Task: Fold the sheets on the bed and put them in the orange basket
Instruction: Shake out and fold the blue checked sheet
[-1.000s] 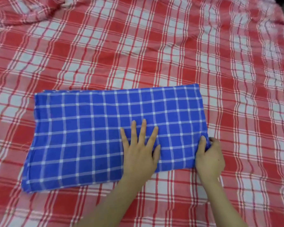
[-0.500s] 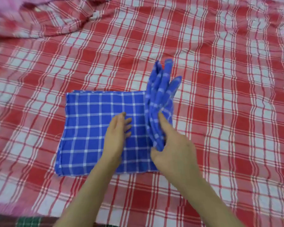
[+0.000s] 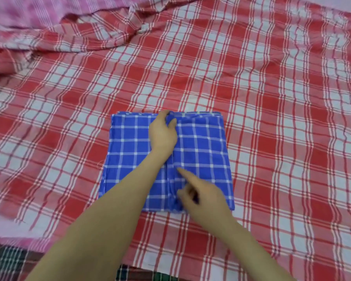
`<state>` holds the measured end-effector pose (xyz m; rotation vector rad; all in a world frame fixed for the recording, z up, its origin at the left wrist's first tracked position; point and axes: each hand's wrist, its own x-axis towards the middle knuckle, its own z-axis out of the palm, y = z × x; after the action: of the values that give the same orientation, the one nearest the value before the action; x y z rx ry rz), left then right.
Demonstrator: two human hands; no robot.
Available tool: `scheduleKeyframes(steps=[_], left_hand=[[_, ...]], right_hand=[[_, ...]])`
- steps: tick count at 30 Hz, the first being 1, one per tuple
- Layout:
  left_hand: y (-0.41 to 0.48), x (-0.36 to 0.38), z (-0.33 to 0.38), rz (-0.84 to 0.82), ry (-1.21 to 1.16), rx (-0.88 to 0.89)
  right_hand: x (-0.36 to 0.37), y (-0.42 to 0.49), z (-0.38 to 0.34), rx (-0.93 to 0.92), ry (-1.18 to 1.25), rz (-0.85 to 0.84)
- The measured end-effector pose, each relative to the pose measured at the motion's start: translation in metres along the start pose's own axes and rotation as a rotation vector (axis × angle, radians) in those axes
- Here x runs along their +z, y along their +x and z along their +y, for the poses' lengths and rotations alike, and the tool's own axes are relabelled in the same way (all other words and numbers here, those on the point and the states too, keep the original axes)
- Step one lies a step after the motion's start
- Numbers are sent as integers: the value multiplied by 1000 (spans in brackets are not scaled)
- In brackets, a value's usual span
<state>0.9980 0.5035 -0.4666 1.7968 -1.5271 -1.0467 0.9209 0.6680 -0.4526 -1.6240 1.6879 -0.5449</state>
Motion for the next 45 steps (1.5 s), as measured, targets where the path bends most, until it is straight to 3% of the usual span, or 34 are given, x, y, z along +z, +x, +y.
scheduleKeyframes(steps=[3, 5, 7, 9, 13, 15, 20, 22, 24, 26, 28, 30, 32, 33, 36, 38, 41, 43, 45], left_hand=[[15, 4, -2, -20, 47, 9], [12, 2, -4, -20, 222, -19], [-2, -1, -8, 31, 502, 61], [-33, -3, -17, 87, 622, 237], [-112, -16, -63, -209, 710, 570], [-128, -35, -89, -336, 660, 493], [-106, -117, -97, -170, -403, -234], [-92, -145, -97, -111, -660, -441], [-81, -164, -98, -77, -755, -564], [-78, -172, -109, 1, -725, -627], [-82, -172, -118, 23, -475, -575], [-93, -168, -122, 77, -277, -437], [-102, -163, -123, 114, -246, -397], [-107, -160, -121, 122, -228, -413], [-118, -151, -132, 104, -101, -523], [-123, -148, -135, 96, 31, -547], [-125, -151, -133, 155, 193, -509], [-125, -157, -139, 268, 190, -496], [-133, -163, -146, 322, 75, -594]], right_hand=[[-17, -3, 25, 95, -182, 482], [-21, -2, 38, 260, -287, 617], [-26, 5, 43, 462, -69, 588], [-28, 12, 41, 592, 323, 460], [-34, 23, 30, 716, 891, 332], [-41, 26, 14, 675, 1016, 259], [-24, 38, -72, 376, 982, 165], [1, 49, -106, 319, 735, 121], [37, 60, -122, 225, 186, 54], [73, 63, -136, 173, -267, -28], [100, 61, -142, 76, -371, -2], [103, 59, -133, 31, -291, 182], [94, 60, -116, 87, -223, 322], [88, 60, -106, 160, -202, 326], [85, 64, -81, 423, -43, 119], [94, 67, -79, 435, -50, 57], [101, 73, -86, 450, -69, 77], [99, 72, -90, 545, -21, 86], [98, 69, -94, 642, 104, 123]])
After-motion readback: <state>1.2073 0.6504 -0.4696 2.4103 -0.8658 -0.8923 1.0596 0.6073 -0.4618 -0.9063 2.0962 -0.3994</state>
